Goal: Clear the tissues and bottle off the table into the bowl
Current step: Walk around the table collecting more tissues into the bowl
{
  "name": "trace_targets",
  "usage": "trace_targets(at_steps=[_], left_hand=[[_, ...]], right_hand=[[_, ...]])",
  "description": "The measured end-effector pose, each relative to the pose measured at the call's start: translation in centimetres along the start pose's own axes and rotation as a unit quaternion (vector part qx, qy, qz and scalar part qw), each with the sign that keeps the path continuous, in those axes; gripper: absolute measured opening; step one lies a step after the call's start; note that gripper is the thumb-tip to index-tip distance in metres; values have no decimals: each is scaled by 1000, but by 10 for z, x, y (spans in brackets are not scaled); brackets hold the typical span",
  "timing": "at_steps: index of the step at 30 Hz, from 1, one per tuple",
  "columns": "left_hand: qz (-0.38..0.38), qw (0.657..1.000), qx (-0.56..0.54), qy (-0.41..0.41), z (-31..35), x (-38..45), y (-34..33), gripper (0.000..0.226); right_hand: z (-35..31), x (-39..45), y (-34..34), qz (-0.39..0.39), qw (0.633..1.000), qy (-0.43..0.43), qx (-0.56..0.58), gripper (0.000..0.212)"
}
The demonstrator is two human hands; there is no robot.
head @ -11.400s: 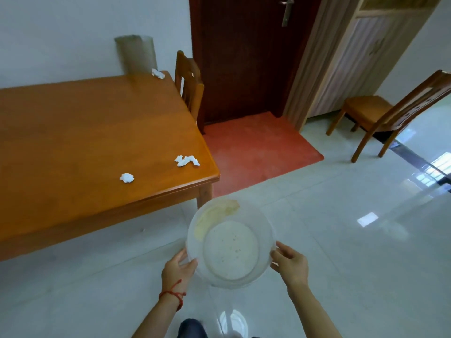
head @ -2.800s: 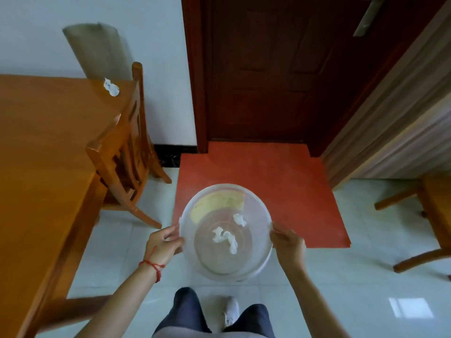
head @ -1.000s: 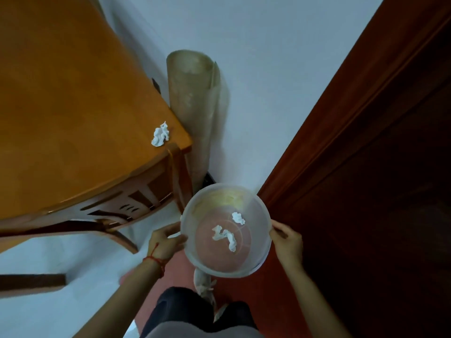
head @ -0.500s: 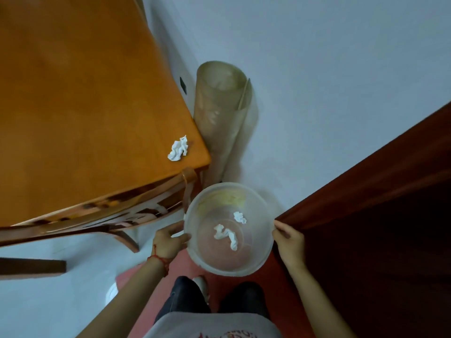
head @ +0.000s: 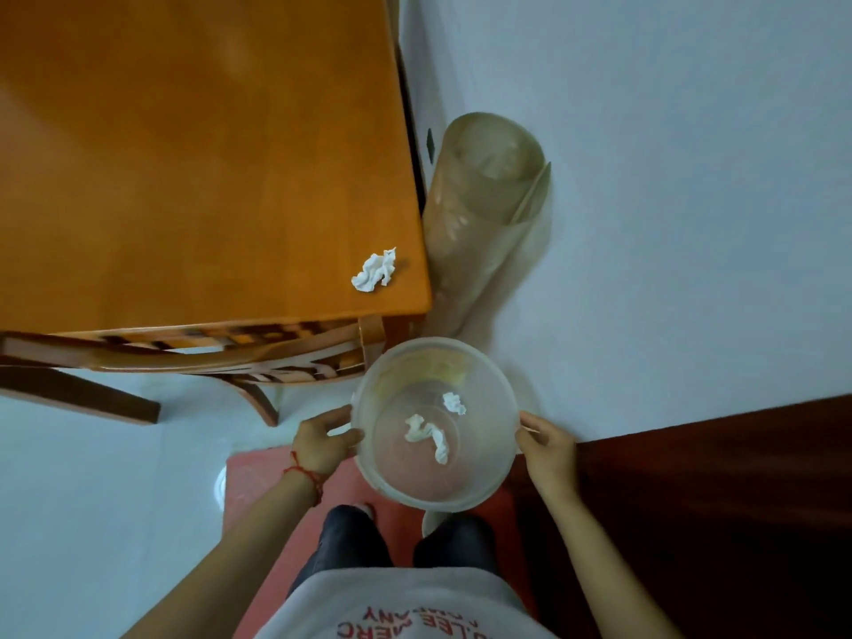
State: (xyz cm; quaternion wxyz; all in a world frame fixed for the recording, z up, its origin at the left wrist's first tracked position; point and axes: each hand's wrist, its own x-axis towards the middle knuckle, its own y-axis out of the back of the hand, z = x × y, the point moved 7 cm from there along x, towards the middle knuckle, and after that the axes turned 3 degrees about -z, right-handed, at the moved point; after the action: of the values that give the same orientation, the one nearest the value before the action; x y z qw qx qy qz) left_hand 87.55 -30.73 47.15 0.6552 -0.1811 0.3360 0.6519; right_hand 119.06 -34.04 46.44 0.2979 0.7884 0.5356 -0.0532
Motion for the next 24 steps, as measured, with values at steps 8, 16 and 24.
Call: trace_targets(at_steps=[8,16,24], left_hand=[[36,999,-22,23,-4,-6,-5,41],[57,998,-27,23,-7,-9,-10,44],[66,998,-10,22,-5,-11,-11,45]], right_hand=[[-14,20,-4,-35,998,9,-43,29],[-134,46,-53,-84,987,137,-22,43],[-209,80,-149,-176,953,243,-39,46]])
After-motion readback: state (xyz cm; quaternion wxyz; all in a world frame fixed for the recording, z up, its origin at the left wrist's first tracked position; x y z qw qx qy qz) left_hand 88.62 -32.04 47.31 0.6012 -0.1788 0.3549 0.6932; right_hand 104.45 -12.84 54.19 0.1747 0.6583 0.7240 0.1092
